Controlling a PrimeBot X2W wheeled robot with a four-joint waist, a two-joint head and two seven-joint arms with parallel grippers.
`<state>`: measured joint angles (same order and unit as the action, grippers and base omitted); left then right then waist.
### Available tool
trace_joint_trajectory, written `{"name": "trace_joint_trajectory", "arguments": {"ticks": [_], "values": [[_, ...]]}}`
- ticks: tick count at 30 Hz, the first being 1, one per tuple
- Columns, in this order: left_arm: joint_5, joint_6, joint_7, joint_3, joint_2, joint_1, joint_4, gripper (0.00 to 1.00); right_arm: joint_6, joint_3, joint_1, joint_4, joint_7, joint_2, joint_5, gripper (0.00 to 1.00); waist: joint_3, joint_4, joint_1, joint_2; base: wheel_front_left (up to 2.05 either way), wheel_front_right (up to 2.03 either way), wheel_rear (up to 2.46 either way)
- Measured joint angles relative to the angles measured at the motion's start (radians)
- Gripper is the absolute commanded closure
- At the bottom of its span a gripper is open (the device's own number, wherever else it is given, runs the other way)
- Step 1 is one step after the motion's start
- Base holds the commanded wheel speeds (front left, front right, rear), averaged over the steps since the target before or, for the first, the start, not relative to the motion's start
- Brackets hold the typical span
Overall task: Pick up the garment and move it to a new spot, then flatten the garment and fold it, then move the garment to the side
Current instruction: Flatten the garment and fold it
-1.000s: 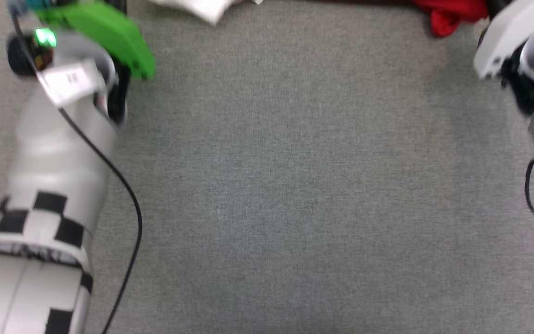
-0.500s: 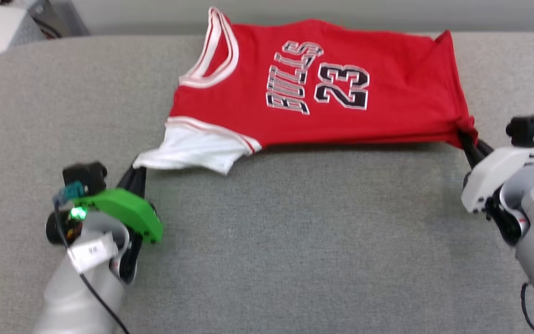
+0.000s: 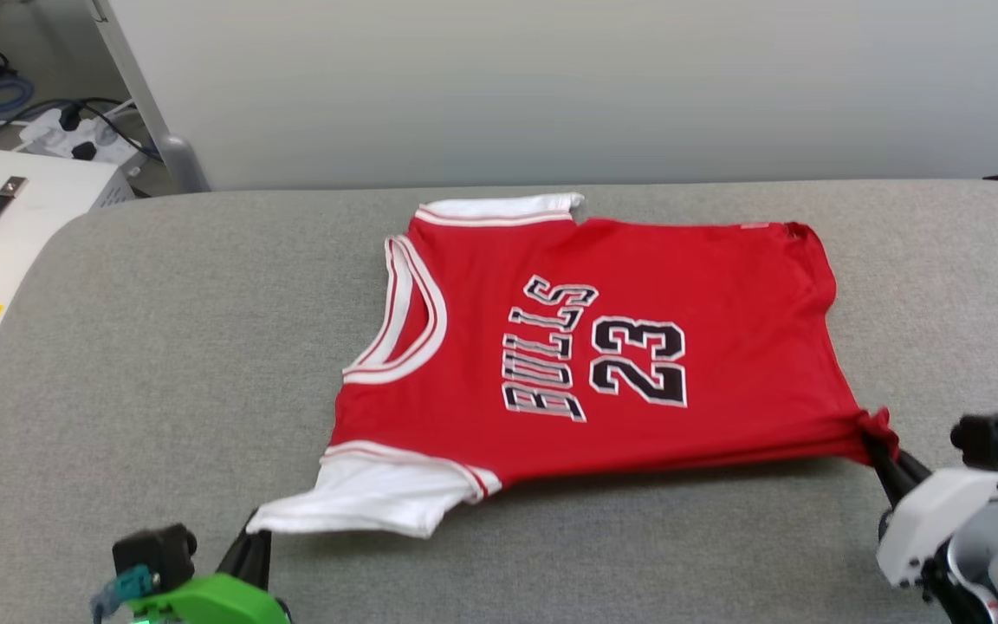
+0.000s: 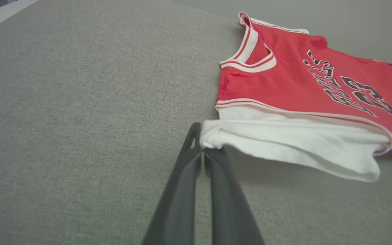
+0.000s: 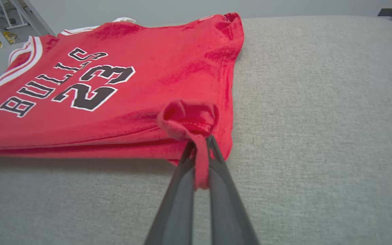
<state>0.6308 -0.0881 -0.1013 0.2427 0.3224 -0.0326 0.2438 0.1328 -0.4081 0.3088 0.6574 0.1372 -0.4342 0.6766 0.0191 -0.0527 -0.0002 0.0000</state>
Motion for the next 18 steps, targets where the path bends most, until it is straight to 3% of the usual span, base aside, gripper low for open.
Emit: {"name": "trace_joint_trajectory", "arguments": {"ticks": [10, 14, 15, 18], "values": [[0.044, -0.106, 0.116, -0.018, 0.026, -0.215, -0.275, 1.00, 0.000, 0.217, -0.294, -0.240, -0.099, 0.044, -0.109, 1.00, -0.011, 0.026, 0.0000, 0.0000, 0.00, 0.00, 0.00], [0.035, -0.113, 0.130, -0.008, 0.039, -0.217, -0.336, 1.00, 0.000, 0.315, -0.358, -0.356, -0.171, 0.083, -0.163, 1.00, 0.002, 0.029, 0.0001, 0.0000, 0.00, 0.00, 0.00], [0.025, -0.104, 0.138, 0.012, 0.046, -0.175, -0.349, 1.00, 0.000, 0.362, -0.369, -0.423, -0.233, 0.110, -0.207, 1.00, 0.017, 0.035, 0.0001, 0.0000, 0.00, 0.00, 0.00], [0.020, -0.074, 0.137, 0.029, 0.040, -0.078, -0.332, 1.00, 0.000, 0.390, -0.363, -0.472, -0.285, 0.136, -0.238, 1.00, 0.037, 0.042, 0.0001, 0.0000, 0.00, 0.00, 0.00]]}}
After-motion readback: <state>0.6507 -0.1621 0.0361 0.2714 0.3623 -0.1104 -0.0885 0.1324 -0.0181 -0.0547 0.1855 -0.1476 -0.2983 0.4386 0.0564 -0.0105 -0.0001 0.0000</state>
